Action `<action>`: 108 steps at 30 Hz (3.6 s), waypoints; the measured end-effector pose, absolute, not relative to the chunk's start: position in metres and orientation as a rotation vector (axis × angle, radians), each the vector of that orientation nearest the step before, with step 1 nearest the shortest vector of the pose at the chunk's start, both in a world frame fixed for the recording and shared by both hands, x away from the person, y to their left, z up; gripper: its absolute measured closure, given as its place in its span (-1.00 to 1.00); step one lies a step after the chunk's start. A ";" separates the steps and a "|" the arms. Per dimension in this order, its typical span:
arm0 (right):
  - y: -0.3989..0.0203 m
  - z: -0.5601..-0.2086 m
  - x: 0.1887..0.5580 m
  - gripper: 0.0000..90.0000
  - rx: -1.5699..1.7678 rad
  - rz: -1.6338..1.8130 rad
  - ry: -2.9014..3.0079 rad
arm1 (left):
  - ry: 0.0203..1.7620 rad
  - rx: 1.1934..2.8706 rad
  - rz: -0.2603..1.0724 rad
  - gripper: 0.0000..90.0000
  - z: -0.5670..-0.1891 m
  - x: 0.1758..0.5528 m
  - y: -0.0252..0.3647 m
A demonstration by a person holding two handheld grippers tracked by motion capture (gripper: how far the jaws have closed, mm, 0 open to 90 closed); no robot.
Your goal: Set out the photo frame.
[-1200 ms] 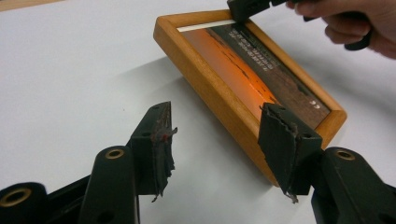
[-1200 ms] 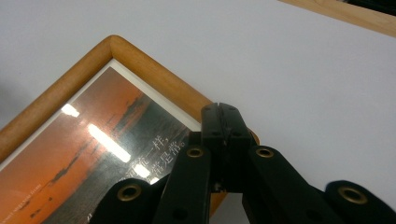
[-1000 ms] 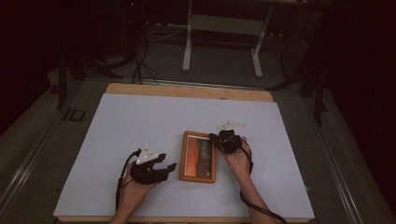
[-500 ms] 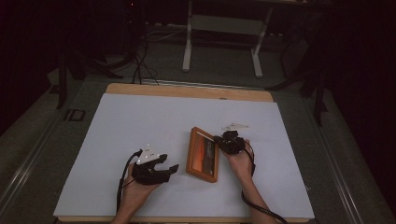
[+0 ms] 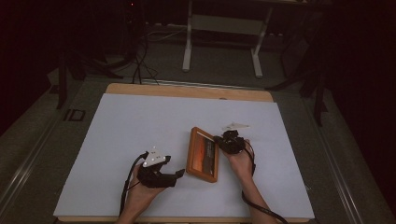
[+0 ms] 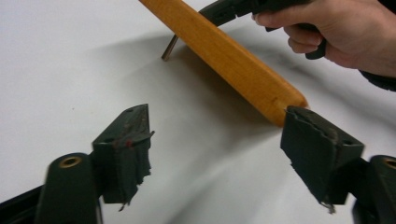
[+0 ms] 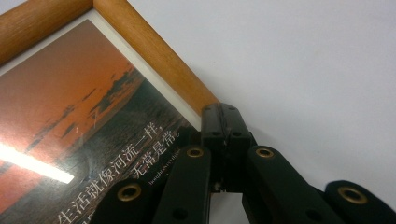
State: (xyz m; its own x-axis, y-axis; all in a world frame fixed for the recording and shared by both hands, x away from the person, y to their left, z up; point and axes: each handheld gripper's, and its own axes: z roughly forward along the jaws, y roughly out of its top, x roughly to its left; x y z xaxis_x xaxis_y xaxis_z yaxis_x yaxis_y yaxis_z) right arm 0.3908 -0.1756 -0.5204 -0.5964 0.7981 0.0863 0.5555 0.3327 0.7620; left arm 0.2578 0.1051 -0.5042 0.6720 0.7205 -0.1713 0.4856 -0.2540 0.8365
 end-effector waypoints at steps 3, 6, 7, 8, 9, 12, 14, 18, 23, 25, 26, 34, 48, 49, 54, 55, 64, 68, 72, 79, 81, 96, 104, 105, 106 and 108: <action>-0.176 -0.521 0.390 1.00 1.212 1.137 2.293 | 0.938 1.915 0.294 -0.52 -0.504 0.257 0.100; -0.175 -0.521 0.390 1.00 1.212 1.132 2.293 | 0.932 1.909 0.257 -0.54 -0.505 0.257 0.096; -0.175 -0.521 0.390 1.00 1.211 1.131 2.293 | 0.933 1.907 0.253 -0.54 -0.505 0.257 0.094; -0.175 -0.521 0.390 1.00 1.212 1.132 2.293 | 0.930 1.906 0.241 -0.54 -0.506 0.258 0.092; -0.175 -0.521 0.390 1.00 1.212 1.132 2.292 | 0.929 1.910 0.239 -0.49 -0.506 0.258 0.090; -0.176 -0.521 0.390 1.00 1.222 1.138 2.285 | 0.933 1.915 0.226 -0.38 -0.507 0.257 0.085; -0.175 -0.521 0.389 1.00 1.222 1.136 2.284 | 0.932 1.911 0.219 -0.34 -0.507 0.258 0.083; -0.175 -0.521 0.389 1.00 1.219 1.134 2.282 | 0.946 1.908 0.200 -0.28 -0.505 0.260 0.078; -0.175 -0.522 0.388 1.00 1.222 1.137 2.273 | 0.952 1.916 0.143 -0.22 -0.506 0.265 0.069; -0.175 -0.522 0.388 1.00 1.221 1.141 2.272 | 0.961 1.911 0.127 -0.19 -0.507 0.267 0.066; -0.175 -0.522 0.388 1.00 1.221 1.140 2.272 | 0.964 1.915 0.126 -0.17 -0.507 0.268 0.065; -0.176 -0.523 0.388 1.00 1.224 1.153 2.263 | 0.984 1.924 0.068 -0.11 -0.509 0.275 0.060; -0.177 -0.523 0.388 1.00 1.218 1.150 2.268 | 1.070 1.884 -0.023 0.00 -0.503 0.283 0.057; -0.177 -0.523 0.388 1.00 1.217 1.150 2.271 | 1.070 1.890 -0.019 0.01 -0.502 0.284 0.056; -0.179 -0.522 0.388 1.00 1.192 1.139 2.287 | 1.066 1.904 -0.014 0.05 -0.497 0.284 0.049; -0.180 -0.521 0.388 1.00 1.201 1.135 2.288 | 1.071 1.909 0.002 0.07 -0.496 0.285 0.048; -0.209 -0.514 0.376 0.99 1.220 1.162 2.269 | 1.063 1.927 0.052 0.30 -0.489 0.292 0.037; -0.223 -0.496 0.357 0.93 1.165 1.215 2.248 | 1.016 1.946 0.080 0.42 -0.483 0.292 0.026; -0.227 -0.474 0.340 0.91 1.096 1.266 2.227 | 0.965 1.986 0.106 0.50 -0.477 0.291 0.017; -0.231 -0.450 0.323 0.90 1.010 1.275 2.238 | 0.873 2.051 0.134 0.52 -0.473 0.292 0.014; -0.231 -0.443 0.320 0.90 0.982 1.254 2.224 | 0.841 2.070 0.157 0.53 -0.472 0.291 0.012; -0.236 -0.443 0.316 1.00 0.987 1.273 2.165 | 0.698 2.072 0.246 0.51 -0.476 0.282 0.012; -0.236 -0.445 0.315 1.00 0.987 1.283 2.154 | 0.753 1.904 0.152 0.23 -0.502 0.281 0.025; -0.236 -0.445 0.315 1.00 0.987 1.283 2.153 | 0.756 1.899 0.155 0.23 -0.506 0.280 0.025; -0.236 -0.445 0.315 1.00 0.987 1.284 2.153 | 0.764 1.893 0.154 0.23 -0.509 0.279 0.024; -0.236 -0.445 0.315 1.00 0.987 1.289 2.151 | 0.761 1.911 0.144 0.24 -0.516 0.278 0.022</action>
